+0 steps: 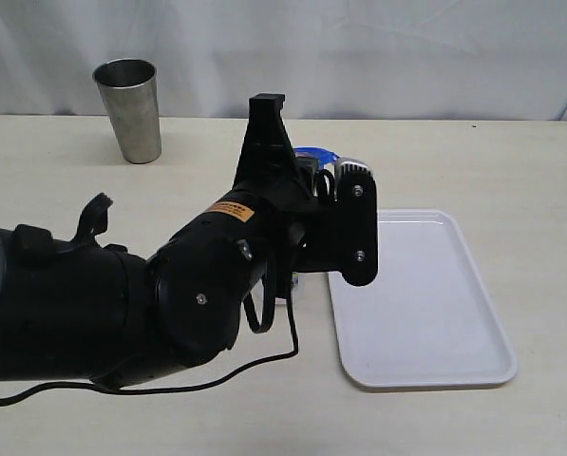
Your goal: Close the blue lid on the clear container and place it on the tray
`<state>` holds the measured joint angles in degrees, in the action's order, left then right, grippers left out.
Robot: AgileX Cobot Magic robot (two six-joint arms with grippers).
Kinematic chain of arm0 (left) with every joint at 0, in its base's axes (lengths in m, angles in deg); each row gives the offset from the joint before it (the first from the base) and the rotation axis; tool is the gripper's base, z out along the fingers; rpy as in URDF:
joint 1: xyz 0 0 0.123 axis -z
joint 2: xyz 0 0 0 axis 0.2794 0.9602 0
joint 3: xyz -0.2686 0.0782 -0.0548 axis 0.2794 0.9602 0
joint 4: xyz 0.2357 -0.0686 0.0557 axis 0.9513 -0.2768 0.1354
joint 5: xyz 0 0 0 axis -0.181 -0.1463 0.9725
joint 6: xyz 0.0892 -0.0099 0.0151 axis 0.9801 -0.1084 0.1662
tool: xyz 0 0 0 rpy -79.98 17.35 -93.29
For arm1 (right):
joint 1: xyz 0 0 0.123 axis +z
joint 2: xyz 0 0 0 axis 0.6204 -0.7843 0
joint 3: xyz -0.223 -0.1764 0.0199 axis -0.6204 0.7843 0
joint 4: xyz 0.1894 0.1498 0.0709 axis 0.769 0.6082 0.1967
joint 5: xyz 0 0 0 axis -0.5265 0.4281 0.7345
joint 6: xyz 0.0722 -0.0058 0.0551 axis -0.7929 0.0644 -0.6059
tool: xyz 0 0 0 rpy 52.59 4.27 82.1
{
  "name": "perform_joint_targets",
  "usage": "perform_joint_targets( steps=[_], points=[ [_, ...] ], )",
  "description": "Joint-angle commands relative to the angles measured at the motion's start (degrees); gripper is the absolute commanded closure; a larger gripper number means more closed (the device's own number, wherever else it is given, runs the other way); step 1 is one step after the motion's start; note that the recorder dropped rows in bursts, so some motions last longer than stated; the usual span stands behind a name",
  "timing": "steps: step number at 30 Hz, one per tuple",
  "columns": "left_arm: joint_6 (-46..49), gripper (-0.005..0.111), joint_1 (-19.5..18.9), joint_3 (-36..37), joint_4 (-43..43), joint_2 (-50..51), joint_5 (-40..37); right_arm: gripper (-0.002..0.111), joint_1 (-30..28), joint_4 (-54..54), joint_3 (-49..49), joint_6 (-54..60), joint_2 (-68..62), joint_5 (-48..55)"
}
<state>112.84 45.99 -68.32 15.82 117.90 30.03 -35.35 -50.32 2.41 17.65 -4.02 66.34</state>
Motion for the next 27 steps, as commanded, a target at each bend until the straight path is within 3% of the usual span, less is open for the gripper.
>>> perform_joint_targets(
  steps=[1, 27],
  points=[
    [1.5, 0.107, 0.5, 0.15, -1.12, -0.34, -1.31, 0.104, -0.21, 0.05, 0.15, 0.15, 0.23, -0.12],
    [1.5, 0.107, 0.5, 0.15, -8.13, -0.34, -4.97, 0.104, -0.21, 0.05, 0.15, 0.15, 0.23, -0.12]
  ],
)
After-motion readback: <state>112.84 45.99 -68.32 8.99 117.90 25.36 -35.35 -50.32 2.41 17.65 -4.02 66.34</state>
